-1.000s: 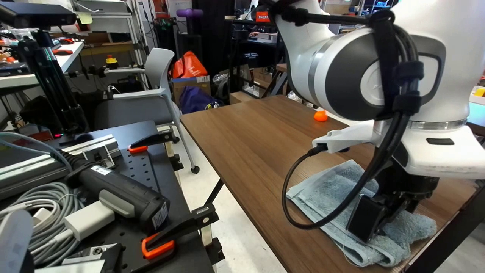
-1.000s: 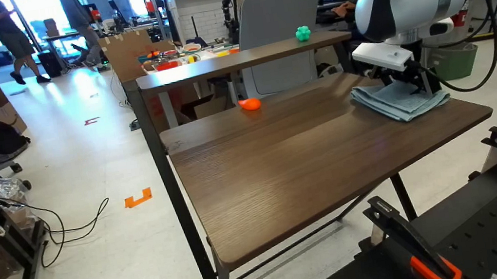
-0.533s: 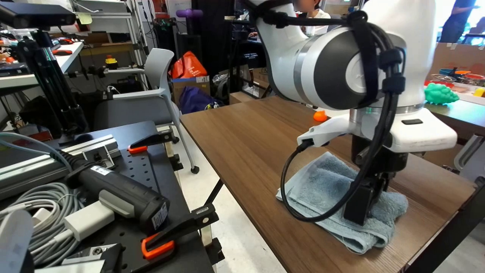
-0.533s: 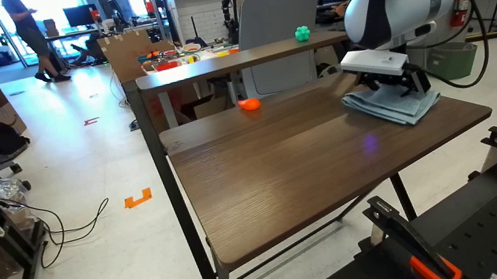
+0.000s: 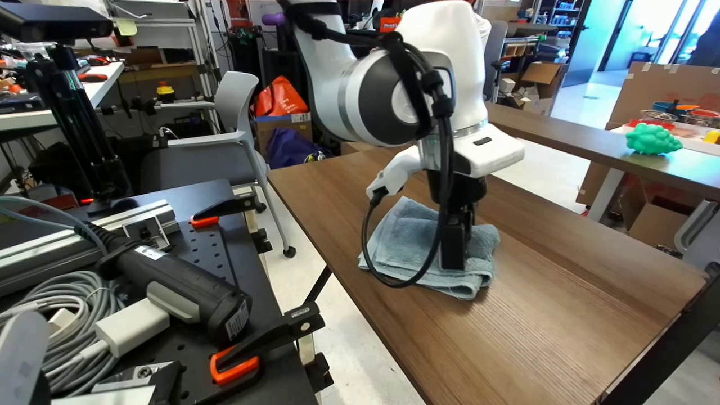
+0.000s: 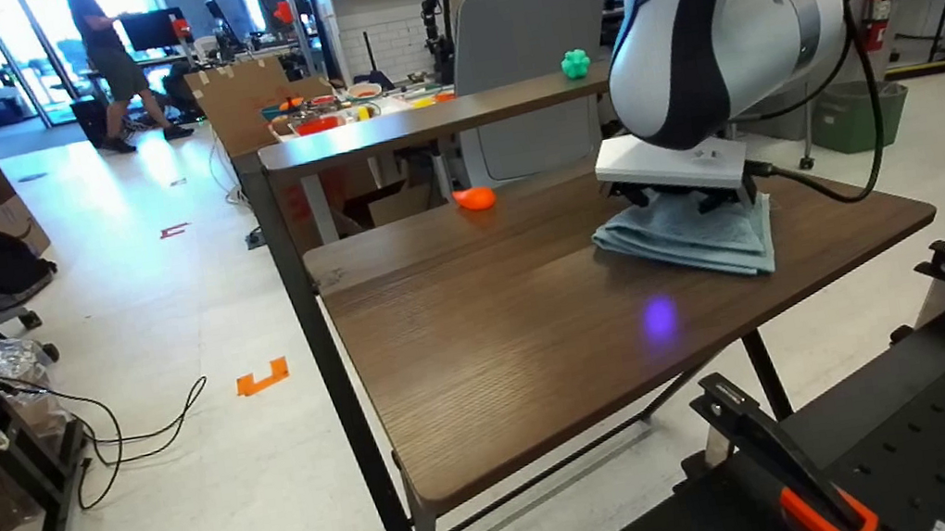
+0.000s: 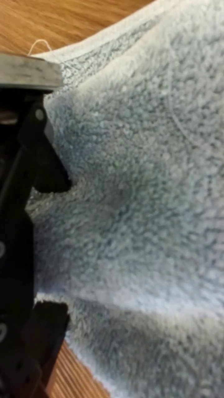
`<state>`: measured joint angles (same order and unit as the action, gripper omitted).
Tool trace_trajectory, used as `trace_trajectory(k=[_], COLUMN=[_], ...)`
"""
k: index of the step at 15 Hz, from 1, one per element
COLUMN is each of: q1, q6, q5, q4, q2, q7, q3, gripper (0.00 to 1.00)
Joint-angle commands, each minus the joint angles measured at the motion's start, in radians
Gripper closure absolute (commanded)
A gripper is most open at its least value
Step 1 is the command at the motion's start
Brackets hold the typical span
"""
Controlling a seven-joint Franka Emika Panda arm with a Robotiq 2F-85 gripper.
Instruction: Wipe the table
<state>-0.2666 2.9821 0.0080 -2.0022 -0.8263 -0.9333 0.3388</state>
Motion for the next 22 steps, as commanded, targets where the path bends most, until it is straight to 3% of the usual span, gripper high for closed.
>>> trace_trajectory(k=[1, 3, 5, 8, 11, 15, 22], q1=[0.005, 0.043, 0.057, 0.085, 0.105, 0.117, 0.167], q6=[0.005, 0.002, -0.011, -0.017, -0.033, -0.007, 0.097], q5=[0.048, 0.105, 0.18, 0.272, 0.294, 0.253, 0.234], q4=[-0.069, -0.023, 0.075, 0.225, 0.319, 0.227, -0.129], q2=[0.041, 0.038, -0.007, -0.082, -0.141, -0.103, 0.118], q7=[0.074, 0.071, 0.028, -0.033, -0.075, -0.008, 0.354], q3=[-0.1, -0.166, -0.191, -0.193, -0.175, -0.195, -0.292], gripper=[0.0, 0.0, 0.0, 0.0, 0.0, 0.0, 0.0])
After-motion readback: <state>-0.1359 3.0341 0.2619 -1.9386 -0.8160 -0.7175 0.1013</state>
